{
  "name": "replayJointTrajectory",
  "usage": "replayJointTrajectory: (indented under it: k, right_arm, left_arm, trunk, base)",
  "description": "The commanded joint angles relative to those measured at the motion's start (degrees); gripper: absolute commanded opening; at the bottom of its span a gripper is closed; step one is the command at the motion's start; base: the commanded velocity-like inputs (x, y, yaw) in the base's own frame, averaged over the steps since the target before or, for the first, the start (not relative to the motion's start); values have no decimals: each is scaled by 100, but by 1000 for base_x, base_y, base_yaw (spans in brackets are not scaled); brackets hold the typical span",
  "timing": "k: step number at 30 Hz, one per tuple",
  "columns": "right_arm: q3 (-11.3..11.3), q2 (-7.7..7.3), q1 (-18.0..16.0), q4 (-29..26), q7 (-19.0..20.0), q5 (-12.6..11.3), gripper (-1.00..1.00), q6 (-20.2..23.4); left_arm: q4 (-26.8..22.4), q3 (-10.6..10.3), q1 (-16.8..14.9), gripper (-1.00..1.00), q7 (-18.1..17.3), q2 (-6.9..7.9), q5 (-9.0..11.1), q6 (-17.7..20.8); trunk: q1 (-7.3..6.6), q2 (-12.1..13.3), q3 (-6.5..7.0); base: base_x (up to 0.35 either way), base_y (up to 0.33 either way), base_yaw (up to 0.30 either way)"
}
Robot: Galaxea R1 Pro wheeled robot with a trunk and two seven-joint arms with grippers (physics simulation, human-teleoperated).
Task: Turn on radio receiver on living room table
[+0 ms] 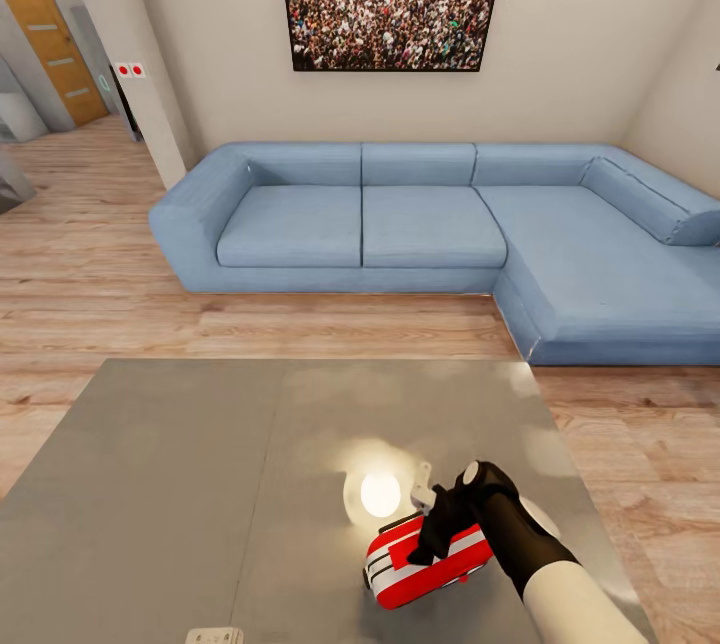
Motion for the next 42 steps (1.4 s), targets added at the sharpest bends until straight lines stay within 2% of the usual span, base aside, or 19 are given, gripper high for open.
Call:
replayJointTrajectory:
  k: [1, 42]
  right_arm:
    - [0, 0, 0, 14, -13, -3, 100, -6]
    - [-14, -1, 0, 482, -64, -27, 100, -261]
  left_arm:
    - [0, 0, 0, 100, 0, 0, 0, 0]
    - [0, -1, 0, 100, 0, 0, 4, -1]
  trunk:
    - [0, 0, 0]
    - [0, 0, 0]
  base:
    - [0, 0, 0]
    - [0, 0, 0]
